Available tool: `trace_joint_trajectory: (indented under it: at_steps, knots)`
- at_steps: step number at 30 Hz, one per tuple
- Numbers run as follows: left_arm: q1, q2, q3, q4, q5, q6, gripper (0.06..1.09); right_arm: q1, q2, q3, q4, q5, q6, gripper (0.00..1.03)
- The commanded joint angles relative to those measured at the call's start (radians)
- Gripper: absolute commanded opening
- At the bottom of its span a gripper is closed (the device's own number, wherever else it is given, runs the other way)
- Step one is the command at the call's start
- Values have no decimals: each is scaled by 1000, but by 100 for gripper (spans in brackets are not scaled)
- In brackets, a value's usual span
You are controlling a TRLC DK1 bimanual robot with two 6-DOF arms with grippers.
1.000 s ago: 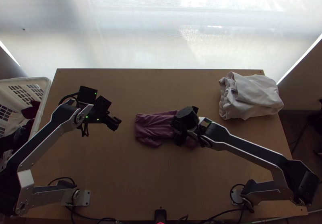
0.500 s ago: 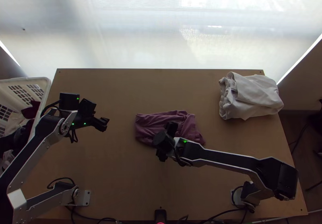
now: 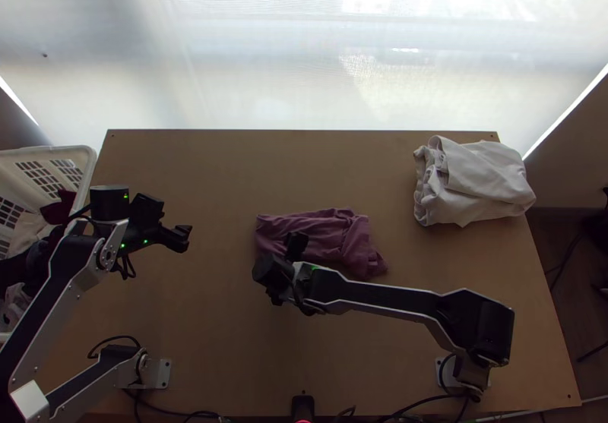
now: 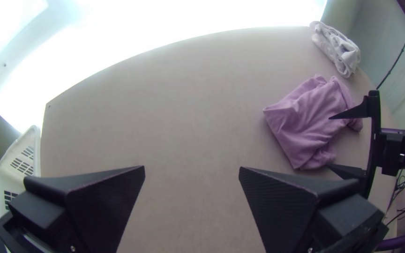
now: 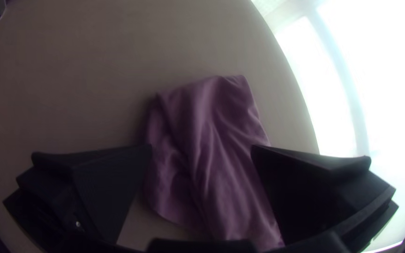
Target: Fold the t-shirt
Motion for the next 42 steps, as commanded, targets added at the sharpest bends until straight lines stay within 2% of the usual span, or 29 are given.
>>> trace_joint_trajectory:
  at_steps: [1,11,26,28,42]
  knots:
    - [18,-35,-27,6,0,18,103,42,96,101,-25,10,37,98]
    - [41,-38,-39,37,0,27,103,73,193,159,-40,49,42,98]
    - [63,-85,-78,35,2,49,103,62,253,212,-24,193,-16,98]
    - [66,-91,-81,35,2,49,103,60,253,209,-22,233,-27,98]
    - [98,-110,-101,38,2,81,103,11,288,179,114,323,-171,98]
